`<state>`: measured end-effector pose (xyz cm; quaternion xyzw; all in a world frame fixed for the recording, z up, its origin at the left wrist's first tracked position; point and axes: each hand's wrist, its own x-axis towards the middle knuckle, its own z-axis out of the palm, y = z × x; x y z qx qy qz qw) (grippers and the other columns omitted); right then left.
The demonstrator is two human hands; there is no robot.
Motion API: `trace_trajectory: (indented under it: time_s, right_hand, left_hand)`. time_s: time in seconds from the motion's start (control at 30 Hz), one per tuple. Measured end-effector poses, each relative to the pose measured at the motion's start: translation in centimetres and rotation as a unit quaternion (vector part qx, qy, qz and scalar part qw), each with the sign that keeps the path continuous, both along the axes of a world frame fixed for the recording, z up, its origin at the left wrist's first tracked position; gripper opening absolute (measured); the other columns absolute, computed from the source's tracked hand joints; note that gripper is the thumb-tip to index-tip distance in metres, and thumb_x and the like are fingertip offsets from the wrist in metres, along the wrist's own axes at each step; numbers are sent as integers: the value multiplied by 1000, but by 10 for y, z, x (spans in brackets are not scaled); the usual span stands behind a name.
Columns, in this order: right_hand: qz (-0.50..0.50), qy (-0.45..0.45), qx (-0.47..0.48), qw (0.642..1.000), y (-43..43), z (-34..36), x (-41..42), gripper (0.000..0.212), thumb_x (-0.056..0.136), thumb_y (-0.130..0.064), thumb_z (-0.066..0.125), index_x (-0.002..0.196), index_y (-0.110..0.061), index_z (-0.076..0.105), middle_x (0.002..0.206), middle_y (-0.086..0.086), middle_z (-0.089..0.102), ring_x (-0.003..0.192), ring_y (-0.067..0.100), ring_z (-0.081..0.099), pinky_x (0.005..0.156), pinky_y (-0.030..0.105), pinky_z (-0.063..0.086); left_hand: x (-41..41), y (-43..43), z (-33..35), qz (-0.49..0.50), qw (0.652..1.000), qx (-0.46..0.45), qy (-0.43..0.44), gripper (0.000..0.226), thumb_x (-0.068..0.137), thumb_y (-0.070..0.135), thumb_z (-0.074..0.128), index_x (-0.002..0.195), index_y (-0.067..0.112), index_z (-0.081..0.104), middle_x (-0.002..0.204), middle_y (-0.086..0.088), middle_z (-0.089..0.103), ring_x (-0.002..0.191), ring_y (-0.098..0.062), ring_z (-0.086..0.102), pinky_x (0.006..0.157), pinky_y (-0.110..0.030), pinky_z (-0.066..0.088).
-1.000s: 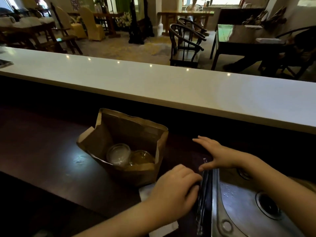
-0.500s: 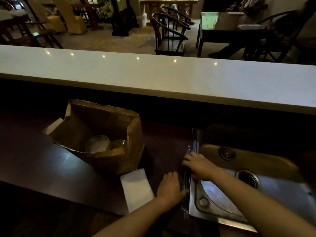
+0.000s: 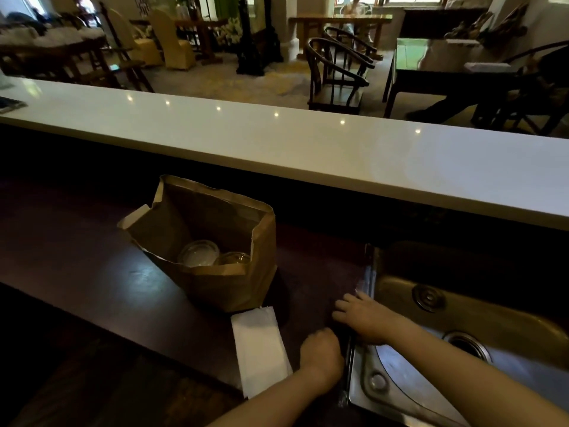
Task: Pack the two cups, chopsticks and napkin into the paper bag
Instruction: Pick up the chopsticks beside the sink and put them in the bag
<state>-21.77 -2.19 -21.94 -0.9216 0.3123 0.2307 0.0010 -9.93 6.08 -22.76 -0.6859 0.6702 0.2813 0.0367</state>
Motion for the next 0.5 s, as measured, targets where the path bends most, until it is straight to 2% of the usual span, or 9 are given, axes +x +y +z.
trace_trajectory:
  time_s: [0.13,0.27,0.4,0.5]
  right_hand:
    - [21,-37,-28,999,0,5,0,31,89,-13,46,120,-14,51,121,8,55,114,28,45,95,41,31]
    - [5,-96,-33,995,-16,29,1,27,87,-26,52,113,-19,54,117,3,58,112,23,47,92,35,33]
    - [38,13,-14,999,-13,30,7,41,87,-16,54,127,-15,47,127,7,53,118,28,44,94,40,34]
    - [66,69,2,995,-3,15,13,41,89,-8,50,129,-9,45,131,14,50,121,33,43,97,45,33]
  left_hand:
    - [5,-1,2,14,999,20,22,37,92,15,43,126,1,38,133,-22,43,118,-36,47,98,-41,39]
    - [26,-7,11,61,993,10,98,37,92,10,36,128,1,31,126,-24,53,113,-39,52,92,-44,40]
    - [33,-6,15,57,993,13,106,35,91,7,38,125,2,35,127,-22,53,115,-37,52,96,-43,40]
    - [25,5,7,55,991,44,112,35,90,6,39,124,2,38,128,-21,53,117,-35,52,96,-41,40]
